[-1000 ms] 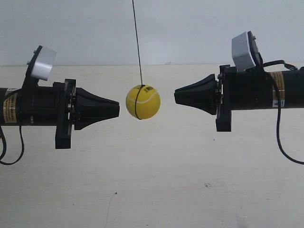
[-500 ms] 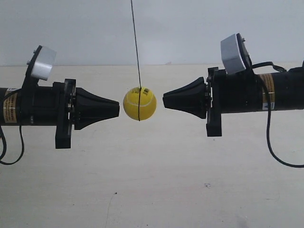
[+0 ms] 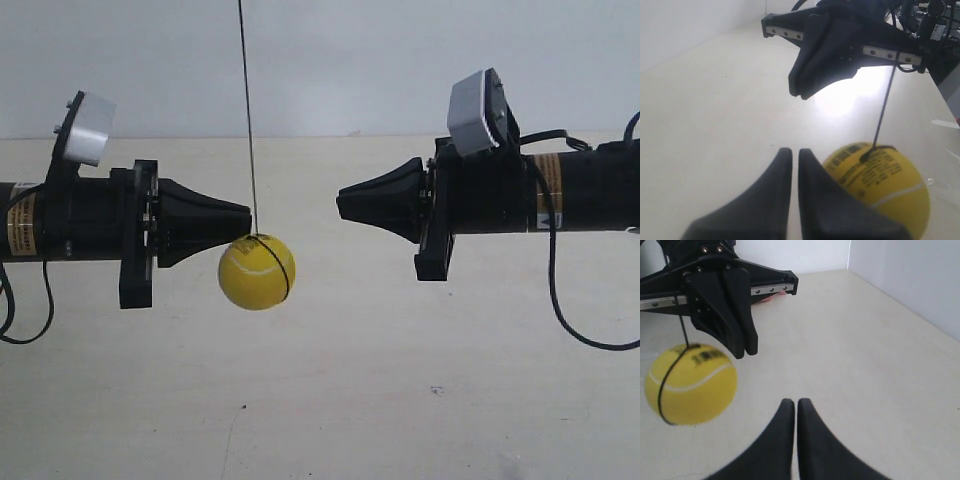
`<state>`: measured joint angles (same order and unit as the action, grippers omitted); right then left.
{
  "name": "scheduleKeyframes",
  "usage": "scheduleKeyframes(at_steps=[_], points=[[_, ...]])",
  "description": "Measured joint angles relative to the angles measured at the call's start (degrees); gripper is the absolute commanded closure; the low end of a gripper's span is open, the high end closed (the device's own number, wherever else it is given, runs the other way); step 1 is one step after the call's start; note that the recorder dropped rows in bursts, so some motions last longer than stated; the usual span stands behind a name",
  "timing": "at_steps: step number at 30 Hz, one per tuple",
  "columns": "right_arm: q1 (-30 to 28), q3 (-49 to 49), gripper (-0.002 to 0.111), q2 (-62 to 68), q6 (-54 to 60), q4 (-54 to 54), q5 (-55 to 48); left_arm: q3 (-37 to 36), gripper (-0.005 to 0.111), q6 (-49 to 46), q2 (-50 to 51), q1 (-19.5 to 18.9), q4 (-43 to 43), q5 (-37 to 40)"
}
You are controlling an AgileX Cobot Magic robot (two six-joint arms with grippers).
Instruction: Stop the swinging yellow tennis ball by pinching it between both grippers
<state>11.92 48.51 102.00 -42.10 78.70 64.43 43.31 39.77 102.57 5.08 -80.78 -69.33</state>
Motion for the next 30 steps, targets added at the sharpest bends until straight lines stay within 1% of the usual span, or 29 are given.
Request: scheduleKeyframes(at_steps=[19,30], points=[[0.0,0.0,0.108,0.0,-2.52,5.12,-0.02,0.0,0.102,0.72,0.0,0.0,-2.35,0.69],[0.0,0.0,0.108,0.0,-3.29,5.62,0.58,0.0,0.102,1.05,0.0,0.0,-2.77,0.69]])
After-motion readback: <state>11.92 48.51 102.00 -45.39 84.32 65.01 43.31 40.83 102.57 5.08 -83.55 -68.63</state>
